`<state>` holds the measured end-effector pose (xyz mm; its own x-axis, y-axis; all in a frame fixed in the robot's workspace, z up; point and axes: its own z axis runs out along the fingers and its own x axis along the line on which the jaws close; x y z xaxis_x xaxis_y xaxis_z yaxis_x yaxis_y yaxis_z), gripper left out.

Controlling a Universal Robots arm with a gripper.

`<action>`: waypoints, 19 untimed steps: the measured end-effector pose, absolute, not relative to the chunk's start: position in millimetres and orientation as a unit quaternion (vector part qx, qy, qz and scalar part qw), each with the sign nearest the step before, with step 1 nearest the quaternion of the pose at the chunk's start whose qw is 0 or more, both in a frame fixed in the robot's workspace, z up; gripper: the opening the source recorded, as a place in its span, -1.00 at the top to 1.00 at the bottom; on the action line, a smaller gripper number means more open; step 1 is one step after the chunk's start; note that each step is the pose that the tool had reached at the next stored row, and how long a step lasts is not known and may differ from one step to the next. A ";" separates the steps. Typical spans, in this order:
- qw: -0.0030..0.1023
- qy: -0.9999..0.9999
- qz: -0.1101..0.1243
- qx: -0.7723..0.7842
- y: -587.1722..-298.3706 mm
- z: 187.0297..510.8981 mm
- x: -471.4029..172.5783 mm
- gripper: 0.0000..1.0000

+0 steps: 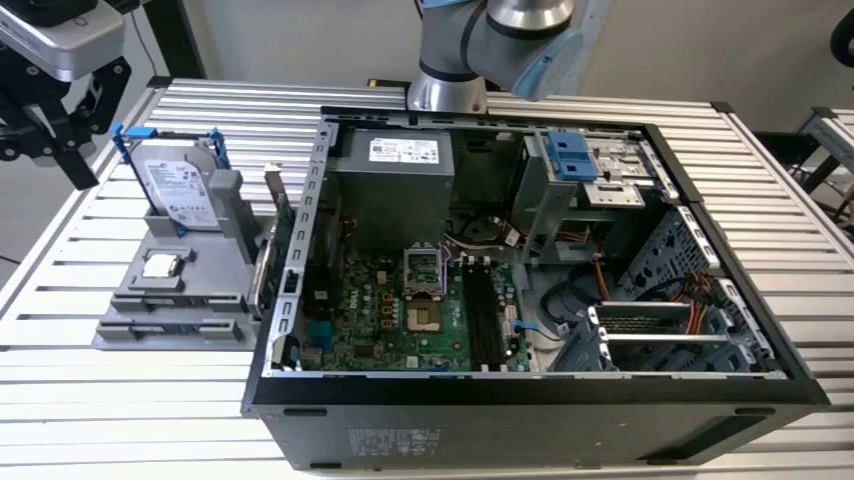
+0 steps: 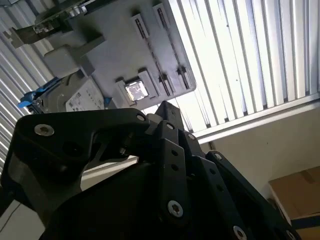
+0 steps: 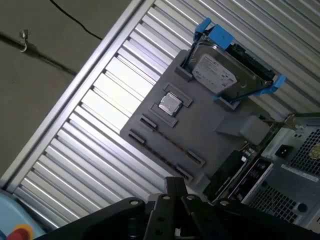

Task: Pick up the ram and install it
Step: 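Pick up the ram and move it above insertion slot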

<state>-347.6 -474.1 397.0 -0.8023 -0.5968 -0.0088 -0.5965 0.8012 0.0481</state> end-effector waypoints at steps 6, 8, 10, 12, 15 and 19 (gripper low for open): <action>0.004 -0.939 -0.024 0.344 -474.1 397.1 -347.6 1.00; 0.004 -0.934 -0.024 0.356 -474.1 397.0 -347.6 1.00; 0.005 -0.929 -0.024 0.370 -474.1 397.0 -347.6 1.00; 0.005 -0.923 -0.024 0.385 -474.1 397.1 -347.6 1.00; 0.006 -0.912 -0.024 0.409 -474.1 397.1 -347.6 1.00; 0.007 -0.897 -0.024 0.442 -474.1 397.0 -347.6 1.00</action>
